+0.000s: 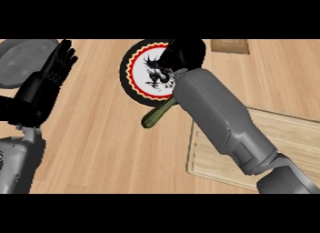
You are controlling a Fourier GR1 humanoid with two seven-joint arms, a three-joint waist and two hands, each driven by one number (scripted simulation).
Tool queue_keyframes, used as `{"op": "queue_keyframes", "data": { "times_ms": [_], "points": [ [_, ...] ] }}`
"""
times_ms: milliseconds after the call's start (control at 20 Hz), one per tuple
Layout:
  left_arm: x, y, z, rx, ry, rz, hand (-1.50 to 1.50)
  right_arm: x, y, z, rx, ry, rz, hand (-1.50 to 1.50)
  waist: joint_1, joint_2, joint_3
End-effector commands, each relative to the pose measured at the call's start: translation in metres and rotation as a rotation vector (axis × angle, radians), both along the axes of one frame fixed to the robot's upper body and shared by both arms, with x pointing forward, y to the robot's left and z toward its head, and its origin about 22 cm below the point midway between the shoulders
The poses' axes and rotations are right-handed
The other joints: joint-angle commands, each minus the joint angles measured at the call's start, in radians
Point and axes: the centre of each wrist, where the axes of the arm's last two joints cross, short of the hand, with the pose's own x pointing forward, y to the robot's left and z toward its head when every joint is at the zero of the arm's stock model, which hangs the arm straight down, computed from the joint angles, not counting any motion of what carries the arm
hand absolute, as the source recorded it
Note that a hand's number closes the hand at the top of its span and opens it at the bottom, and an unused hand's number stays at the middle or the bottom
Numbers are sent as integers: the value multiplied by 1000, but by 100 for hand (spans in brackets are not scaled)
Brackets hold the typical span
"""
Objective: Pick the squash from the tray and place it in the plate
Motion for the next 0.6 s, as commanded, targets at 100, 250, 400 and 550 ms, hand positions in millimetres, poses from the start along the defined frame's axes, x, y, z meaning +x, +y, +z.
{"op": "queue_keyframes", "data": {
  "times_ms": [100, 250, 400, 550],
  "points": [
    [6, 4, 12, 5, -11, -8, 0, 6, -15, -23, 125, 5, -68, -150, 22, 6, 1],
    [4, -13, -12, 16, -20, -30, 0, 6, -18, -26, 172, -34, -23, -150, 25, 14, 1],
    [11, -18, 7, 7, -13, -34, 0, 11, -13, -7, 240, -128, -13, -150, 32, 14, 2],
    [14, -5, 14, 6, -23, -23, 0, 12, -12, 1, 302, -255, -40, -150, 18, 9, 2]
  ]
}}
